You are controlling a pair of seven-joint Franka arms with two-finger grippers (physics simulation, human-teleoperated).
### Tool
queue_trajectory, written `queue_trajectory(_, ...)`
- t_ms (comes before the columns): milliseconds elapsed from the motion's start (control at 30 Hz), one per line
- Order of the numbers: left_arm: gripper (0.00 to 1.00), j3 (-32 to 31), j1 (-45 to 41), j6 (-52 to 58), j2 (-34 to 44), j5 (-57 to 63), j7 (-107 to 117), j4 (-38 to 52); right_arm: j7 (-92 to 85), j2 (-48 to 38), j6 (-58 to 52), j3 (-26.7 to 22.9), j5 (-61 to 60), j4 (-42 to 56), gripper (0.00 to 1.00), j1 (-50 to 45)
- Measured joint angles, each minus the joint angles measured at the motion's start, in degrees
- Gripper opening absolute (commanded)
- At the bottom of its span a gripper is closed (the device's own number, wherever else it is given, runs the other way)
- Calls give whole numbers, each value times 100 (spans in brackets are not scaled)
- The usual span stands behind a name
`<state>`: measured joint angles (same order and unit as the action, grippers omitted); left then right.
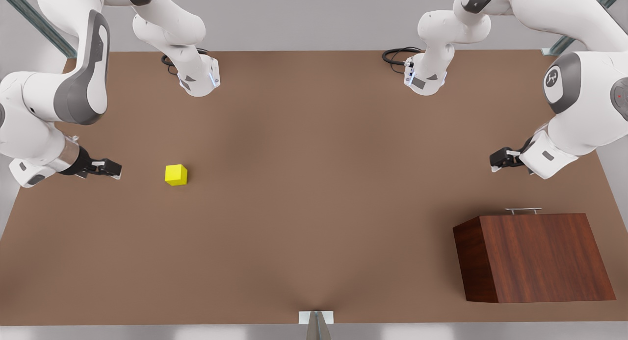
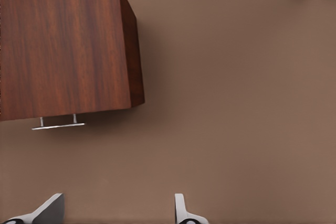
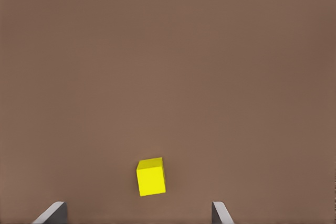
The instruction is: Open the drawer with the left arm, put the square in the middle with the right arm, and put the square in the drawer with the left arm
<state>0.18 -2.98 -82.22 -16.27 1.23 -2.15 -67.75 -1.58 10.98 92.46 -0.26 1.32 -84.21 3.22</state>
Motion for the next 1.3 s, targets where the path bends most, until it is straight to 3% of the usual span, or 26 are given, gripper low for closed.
queue_trajectory(133,100,145,18,-1325,883,17,2169,-1734,-18,-116,75,0,0,-170,100,2)
queue_trajectory(300,100,688,-77,-3736,1789,15,4924,-4089,-18,-323,621,-25,-52,-1351,100,4)
queue_trajectory(433,100,1020,131,-5446,1856,-7,5541,-5234,-26,-331,2087,-44,-59,-2695,100,-18)
queue_trajectory(533,100,1021,277,-5963,1838,-37,6580,-5606,-407,-294,2813,-52,-61,-3488,100,-16)
queue_trajectory(800,100,1156,-506,-6741,1520,-144,7191,-5864,-966,91,4891,-62,-55,-5121,100,-219)
queue_trajectory(900,100,1193,-434,-6790,1418,-259,7185,-5864,-975,371,5366,-62,-52,-5220,100,-226)
queue_trajectory(1033,100,1194,621,-6868,1319,-352,7185,-5864,-967,353,5397,-62,-53,-5393,100,-226)
queue_trajectory(1167,100,1229,155,-7043,1127,-382,7185,-5855,-967,462,6020,-62,-61,-5636,100,-217)
queue_trajectory(1233,100,1237,401,-7164,1043,-387,7176,-5847,-959,595,6112,-69,-61,-5633,100,-211)
queue_trajectory(1300,100,1238,530,-7252,969,-393,7176,-5835,-909,616,6137,-70,-102,-5596,90,-208)
